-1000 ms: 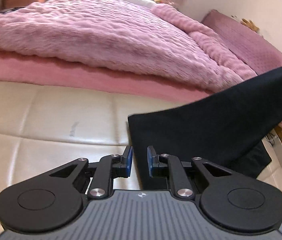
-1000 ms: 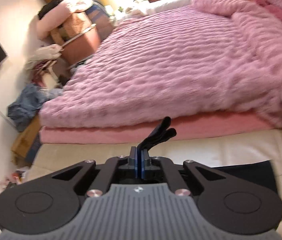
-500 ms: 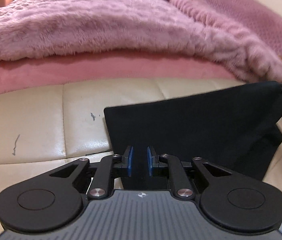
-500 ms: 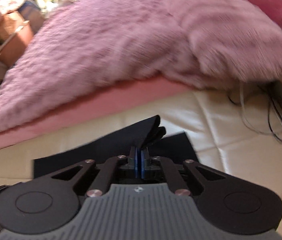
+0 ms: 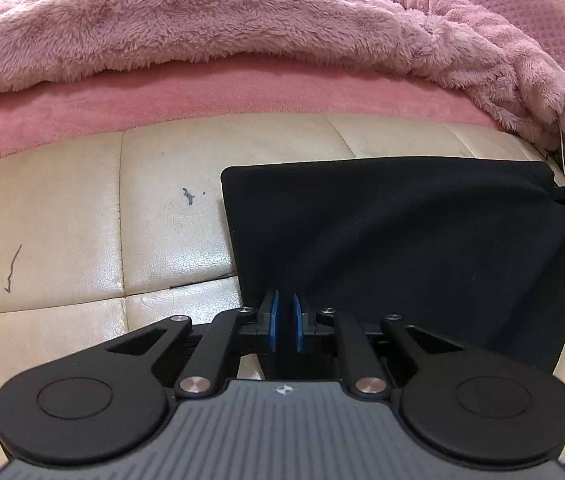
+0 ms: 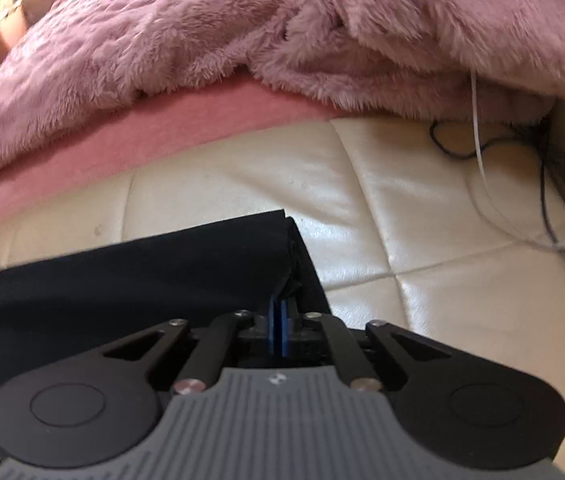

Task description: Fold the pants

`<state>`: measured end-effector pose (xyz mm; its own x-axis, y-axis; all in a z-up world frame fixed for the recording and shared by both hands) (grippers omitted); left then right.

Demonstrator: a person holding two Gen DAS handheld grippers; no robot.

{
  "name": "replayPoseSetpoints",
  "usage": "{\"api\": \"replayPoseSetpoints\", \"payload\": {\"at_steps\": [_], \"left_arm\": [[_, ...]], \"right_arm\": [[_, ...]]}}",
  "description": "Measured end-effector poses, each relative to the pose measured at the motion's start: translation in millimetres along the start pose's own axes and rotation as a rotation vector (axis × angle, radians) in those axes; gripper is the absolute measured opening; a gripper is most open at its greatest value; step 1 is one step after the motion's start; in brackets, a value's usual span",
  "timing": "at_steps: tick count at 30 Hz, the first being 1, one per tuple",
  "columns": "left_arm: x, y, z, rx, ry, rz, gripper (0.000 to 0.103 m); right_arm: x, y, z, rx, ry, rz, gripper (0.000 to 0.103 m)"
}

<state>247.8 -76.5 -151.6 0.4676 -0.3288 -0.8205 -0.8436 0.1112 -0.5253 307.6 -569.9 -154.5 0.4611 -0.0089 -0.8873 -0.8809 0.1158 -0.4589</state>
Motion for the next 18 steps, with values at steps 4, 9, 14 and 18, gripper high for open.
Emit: {"api": "replayPoseSetpoints", "payload": {"at_steps": [4,9,14,18], "left_arm": [[-5.9,-5.6,-2.7,0.011,-0.005,-0.022,0.014],[-9.6,-34.2,6.9,-0.012,0.004,-0.095,0.014],[15.3,-51.2,15.1,-0.05,-0.007,-0.088,0.012],[32.2,-56.2,21.4,-0.064,-0.039,-0.08,0.006]], "right_arm": [[-6.0,2.4,22.9,-0.199,0.126,-0.023,0.006],[-36.9,-1.6,23.8,-0.138,0.126,-0.12,0.018],[-32.4,-8.2,45.9,-0.173,0.034,-0.222,0.017],[4.8,-9.8,39.3,-0.107,0.059,-0.167,0.006]]}}
Point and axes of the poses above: each gripper's, at about its wrist camera, not at the fingertips, and x roughly the way its jaws point, z to its left, y to its underside, the point moved 3 cm from there along x, roughly the way its jaws point, and after that the axes turned 4 degrees about y, right-handed, at the moved point
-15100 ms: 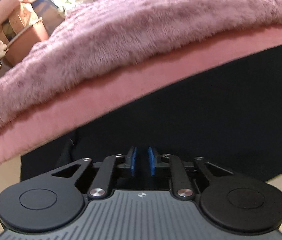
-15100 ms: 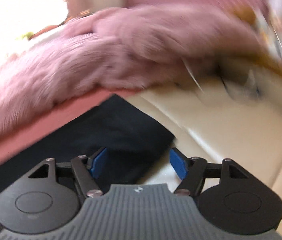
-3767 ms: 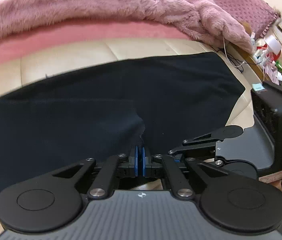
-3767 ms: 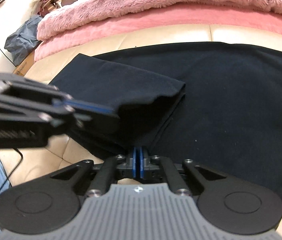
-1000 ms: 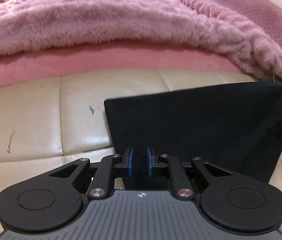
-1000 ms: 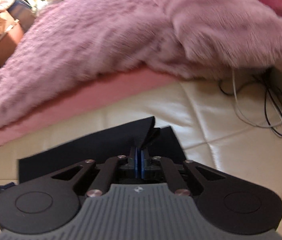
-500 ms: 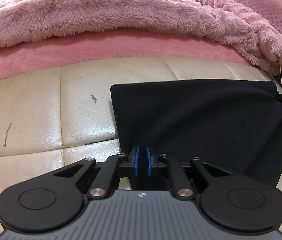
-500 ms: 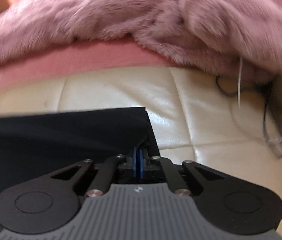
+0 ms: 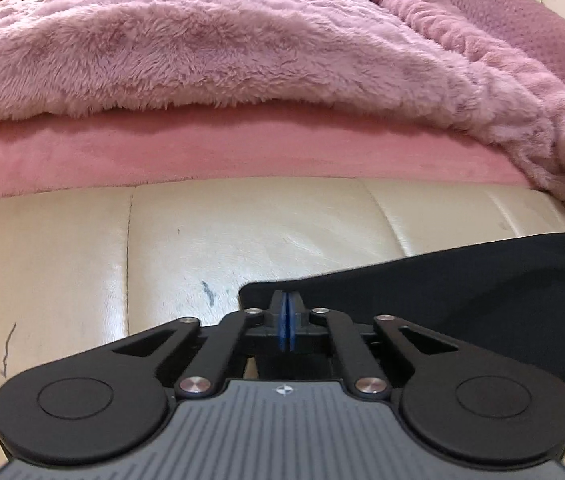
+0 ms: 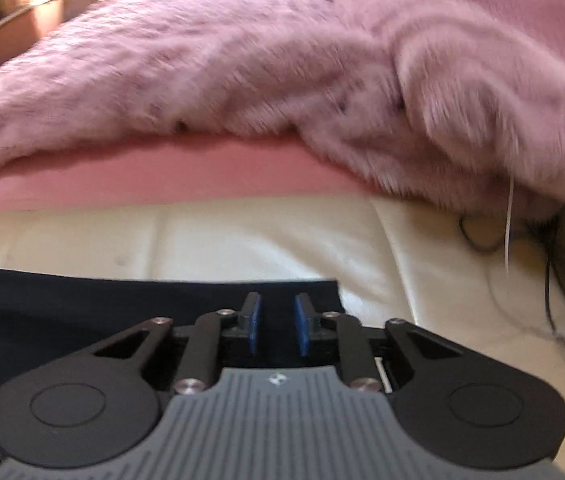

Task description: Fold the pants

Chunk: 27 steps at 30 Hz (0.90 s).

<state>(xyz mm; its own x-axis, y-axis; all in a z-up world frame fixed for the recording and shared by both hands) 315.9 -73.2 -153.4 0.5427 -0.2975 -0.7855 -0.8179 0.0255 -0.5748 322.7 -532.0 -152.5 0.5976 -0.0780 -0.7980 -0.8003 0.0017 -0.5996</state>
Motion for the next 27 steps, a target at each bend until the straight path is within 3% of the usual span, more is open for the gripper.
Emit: {"api": "replayPoseSetpoints", "payload": {"at_steps": [4,8,12,19,23,27], "left_arm": [[11.1,-5.5,-3.9,0.027,-0.041,-0.004,0.006],[3.2,-9.5,-8.8,0.036,-0.091,-0.022,0.005],[-29.9,7.2,-11.6,0.034,-0.036,-0.066,0.006],[-62.1,59.8,-27.3,0.017,0.091,-0.008,0.006],[-60.4,85.0,-23.7,-0.05,0.09,0.037,0.006],[-63.7,99.2,-22.0,-0.037,0.076,0.053,0.006]], "right_arm": [[12.4,7.3,-6.8,0.048,0.005,-0.024,0.0],[6.9,1.9,0.5,0.023,0.049,-0.037,0.001],[-26.7,12.9,5.0,-0.01,-0.014,-0.089,0.006],[-51.5,60.8,11.5,-0.125,-0.039,-0.097,0.006],[-44.7,77.9,9.3,-0.135,-0.016,-0.079,0.007],[-44.3,88.9,11.5,-0.175,-0.009,-0.1,0.007]]}}
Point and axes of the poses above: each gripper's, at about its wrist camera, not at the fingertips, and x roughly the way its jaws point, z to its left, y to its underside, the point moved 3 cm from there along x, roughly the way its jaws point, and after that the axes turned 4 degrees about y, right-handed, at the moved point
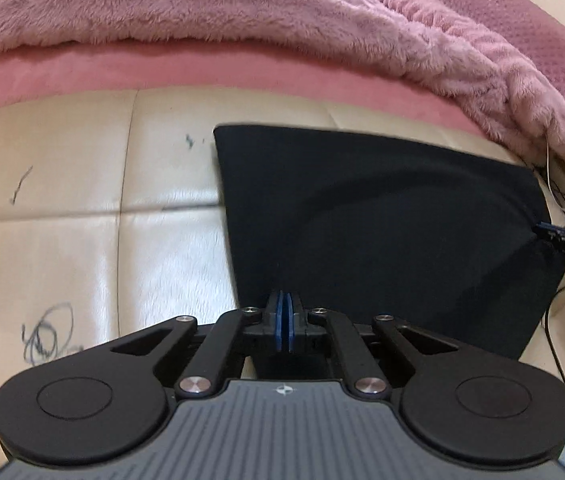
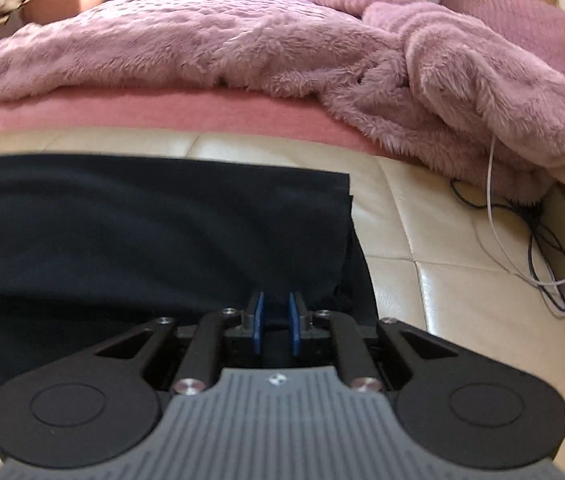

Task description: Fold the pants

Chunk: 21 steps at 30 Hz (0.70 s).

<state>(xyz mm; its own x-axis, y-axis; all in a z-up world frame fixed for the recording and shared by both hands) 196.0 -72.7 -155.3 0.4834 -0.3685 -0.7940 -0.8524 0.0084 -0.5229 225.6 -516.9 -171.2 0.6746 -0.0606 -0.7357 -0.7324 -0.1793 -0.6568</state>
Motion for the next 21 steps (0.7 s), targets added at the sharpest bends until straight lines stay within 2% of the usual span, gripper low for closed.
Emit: {"api": "replayPoseSetpoints", "payload": {"at_steps": [4,6,7,8,10,12,16,21], "left_arm": [[-6.6,1.9,3.8,-0.023,0.005,0.008,0.006],[-14.1,-1.5,5.3,-0.046,0.012,-0.015,0.008],[-18.0,-3.8,6.6,-0.06,0.016,-0.034,0.018],[-20.2,-6.3,8.3,-0.075,0.021,-0.047,0.03],[-19.5,-11.6,12.1,-0.097,0.015,-0.047,0.039],[-12.5,-16.2,14.6,-0.1,-0.007,-0.021,0.04],[-7.2,-21.6,17.3,-0.123,-0.038,-0.033,0.059],[2.1,-23.3,26.2,-0.162,-0.028,-0.025,0.06]], "right_arm": [[-0.4,1.6,-7.0,0.068,-0.012,0.006,0.007],[-2.9,-2.1,-4.4,0.069,0.006,0.023,0.007],[-5.5,-5.4,-1.9,0.061,0.021,0.031,0.008],[-9.6,-8.0,0.2,0.069,0.029,0.033,0.014],[-23.0,-10.6,4.1,0.118,0.025,0.018,0.023],[-37.4,-9.6,14.2,0.157,0.003,-0.003,0.033],[-55.5,-4.8,50.6,0.195,-0.091,-0.024,0.04],[-57.8,3.2,96.1,0.252,-0.164,-0.066,0.042]]}}
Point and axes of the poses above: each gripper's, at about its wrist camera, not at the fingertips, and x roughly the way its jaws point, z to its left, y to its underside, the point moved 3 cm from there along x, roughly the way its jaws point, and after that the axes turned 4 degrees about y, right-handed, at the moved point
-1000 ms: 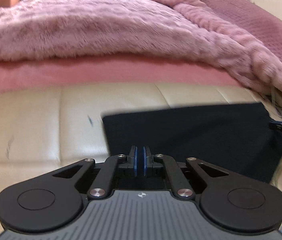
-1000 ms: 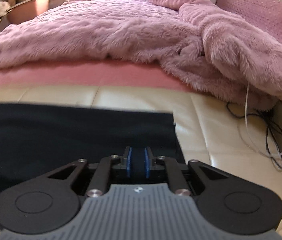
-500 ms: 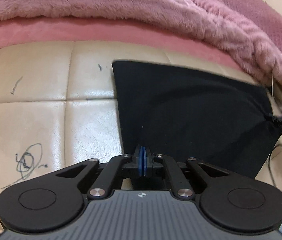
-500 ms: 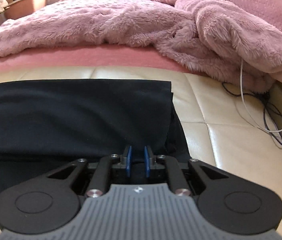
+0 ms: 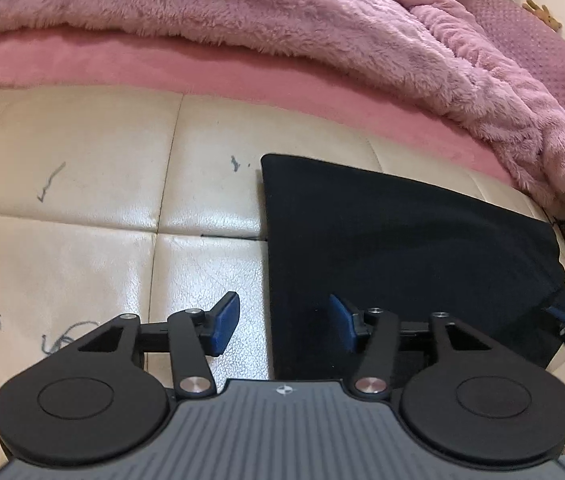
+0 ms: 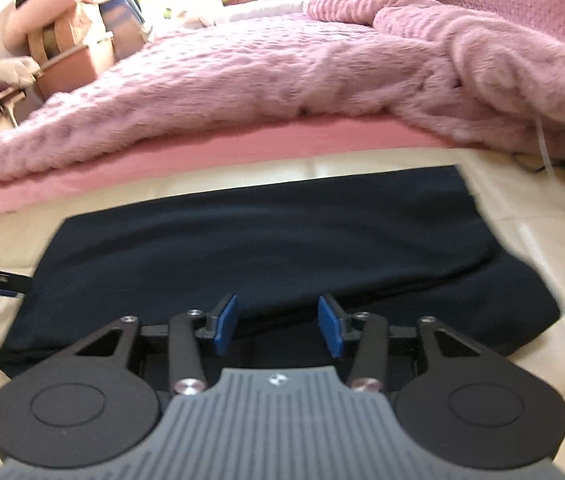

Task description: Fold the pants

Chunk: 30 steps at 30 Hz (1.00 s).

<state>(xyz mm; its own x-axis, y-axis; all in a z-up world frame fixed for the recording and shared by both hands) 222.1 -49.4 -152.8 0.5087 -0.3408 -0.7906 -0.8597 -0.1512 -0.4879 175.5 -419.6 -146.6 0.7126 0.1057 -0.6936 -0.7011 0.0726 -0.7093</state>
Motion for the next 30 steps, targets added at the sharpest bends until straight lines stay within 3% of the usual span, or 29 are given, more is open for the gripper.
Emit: {"api": "replayPoseSetpoints", "payload": {"at_steps": [7,9,11,15,17,20,25,30], "left_arm": [[5.3,-1.5,18.6,-0.078,0.119,-0.023,0.06],[6.4,-0.9,25.7,-0.125,0.189,-0.049,0.055],[10.3,0.0,30.7,-0.171,0.227,-0.061,0.033],[20.7,-0.6,36.5,-0.229,0.27,-0.073,0.032],[24.9,-2.8,41.3,-0.269,0.291,-0.072,0.022],[26.9,-3.6,45.7,-0.326,0.281,-0.073,0.008],[9.1,-7.0,28.7,-0.299,0.184,-0.106,0.007],[-24.2,-5.2,58.4,-0.311,0.125,-0.084,0.007]], "right_arm": [[16.3,15.2,31.3,0.068,-0.004,-0.051,0.042],[20.3,17.7,29.7,0.064,-0.001,-0.053,0.042],[20.1,22.2,26.6,0.083,-0.009,-0.062,0.042],[21.9,27.5,25.6,0.071,0.003,-0.073,0.042],[22.3,27.3,28.2,0.045,0.01,-0.077,0.043],[23.4,27.8,25.5,0.059,0.005,-0.079,0.043],[21.0,25.9,29.2,0.036,0.01,-0.064,0.043],[11.3,17.4,45.0,0.007,-0.028,-0.061,0.042]]}}
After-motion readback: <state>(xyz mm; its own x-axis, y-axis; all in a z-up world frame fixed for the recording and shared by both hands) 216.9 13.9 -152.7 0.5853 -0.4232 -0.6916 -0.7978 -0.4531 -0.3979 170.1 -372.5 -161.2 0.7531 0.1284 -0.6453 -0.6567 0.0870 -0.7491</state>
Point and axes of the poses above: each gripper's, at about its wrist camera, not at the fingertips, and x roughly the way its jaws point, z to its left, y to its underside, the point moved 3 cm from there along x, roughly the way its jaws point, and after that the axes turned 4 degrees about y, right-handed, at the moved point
